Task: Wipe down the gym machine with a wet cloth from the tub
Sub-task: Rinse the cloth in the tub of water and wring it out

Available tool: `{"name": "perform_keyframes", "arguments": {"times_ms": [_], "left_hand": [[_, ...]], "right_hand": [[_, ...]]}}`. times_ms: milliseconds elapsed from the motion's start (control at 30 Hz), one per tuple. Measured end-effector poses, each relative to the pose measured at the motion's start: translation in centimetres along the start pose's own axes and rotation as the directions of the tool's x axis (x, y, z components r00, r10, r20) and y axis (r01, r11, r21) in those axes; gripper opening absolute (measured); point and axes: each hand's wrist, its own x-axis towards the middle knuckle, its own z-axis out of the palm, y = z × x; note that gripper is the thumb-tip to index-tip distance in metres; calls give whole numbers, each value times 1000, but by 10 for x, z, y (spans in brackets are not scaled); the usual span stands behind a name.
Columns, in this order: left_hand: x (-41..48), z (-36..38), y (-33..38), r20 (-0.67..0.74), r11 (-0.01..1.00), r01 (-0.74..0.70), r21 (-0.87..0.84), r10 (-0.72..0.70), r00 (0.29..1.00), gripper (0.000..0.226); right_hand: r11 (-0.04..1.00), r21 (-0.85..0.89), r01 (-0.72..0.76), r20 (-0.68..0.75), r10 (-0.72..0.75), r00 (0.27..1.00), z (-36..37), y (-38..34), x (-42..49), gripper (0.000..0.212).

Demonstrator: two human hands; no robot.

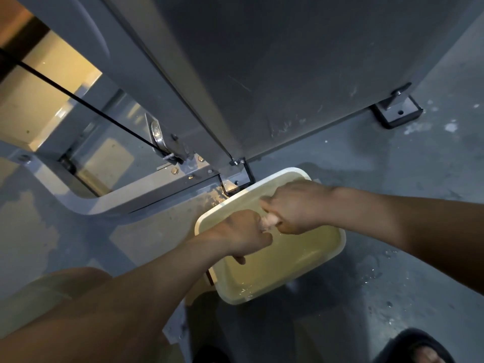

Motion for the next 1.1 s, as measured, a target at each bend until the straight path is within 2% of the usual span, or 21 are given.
{"name": "perform_keyframes", "arguments": {"times_ms": [67, 100, 233, 300, 367, 433, 500, 533, 567, 633, 700, 767, 867, 933, 1033, 1100], "left_hand": [[0, -7, -4, 21, 1000, -10, 8, 10, 1000, 22], [-1, -10, -5, 31, 1000, -20, -24, 21, 999, 24], [-7, -15, 0, 23, 994, -98, -58, 99, 995, 28], [-9, -19, 1, 13, 988, -128, -83, 130, 991, 29], [-12, -26, 3, -38, 972, -193, -134, 190, 981, 32], [-11, -30, 3, -144, 940, -304, -157, 282, 948, 31], [-10, -32, 3, -229, 868, -406, -288, 349, 909, 13], [-9, -32, 2, -258, 823, -429, -372, 352, 900, 14], [-10, -33, 3, -297, 775, -444, -449, 340, 893, 22], [-13, -37, 7, -327, 636, -449, -627, 309, 893, 27], [-19, -41, 15, -312, 470, -422, -775, 296, 903, 24], [-21, -44, 20, -355, 390, -436, -811, 265, 897, 27], [-21, -48, 20, -369, 421, -442, -792, 246, 896, 36], [-24, -49, 21, -303, 465, -418, -780, 304, 903, 25], [-29, -49, 25, -248, 408, -380, -830, 341, 907, 19], [-27, -49, 27, -246, 351, -349, -869, 304, 920, 11]], "right_hand": [[977, 207, -41, 48, 31, 998, 2, 12, -8, 38], [951, 308, -33, 36, 23, 999, 2, 17, -13, 41], [849, 526, 60, -126, 8, 992, 1, 25, -18, 21], [785, 618, 39, -125, 49, 991, 2, 31, -18, 11], [694, 720, -7, -73, 87, 994, 0, 37, -23, 14], [562, 827, -34, -56, 142, 988, -2, 40, -31, 17], [317, 948, -30, -51, 246, 968, -4, 43, -36, 20], [179, 984, -13, -41, 295, 955, -7, 44, -37, 23], [64, 998, 13, -33, 321, 947, -10, 44, -38, 25], [-56, 997, 60, -40, 311, 949, -19, 40, -41, 20], [-56, 994, 97, -78, 273, 959, -31, 35, -45, 16], [-35, 990, 136, -118, 307, 944, -44, 32, -47, 17], [-56, 982, 182, -135, 470, 872, -55, 37, -47, 10], [-116, 972, 203, -118, 506, 854, -56, 38, -46, 15], [-273, 939, 207, -68, 444, 893, -49, 30, -43, 30], [-363, 911, 194, -59, 351, 934, -44, 24, -43, 35]]}}
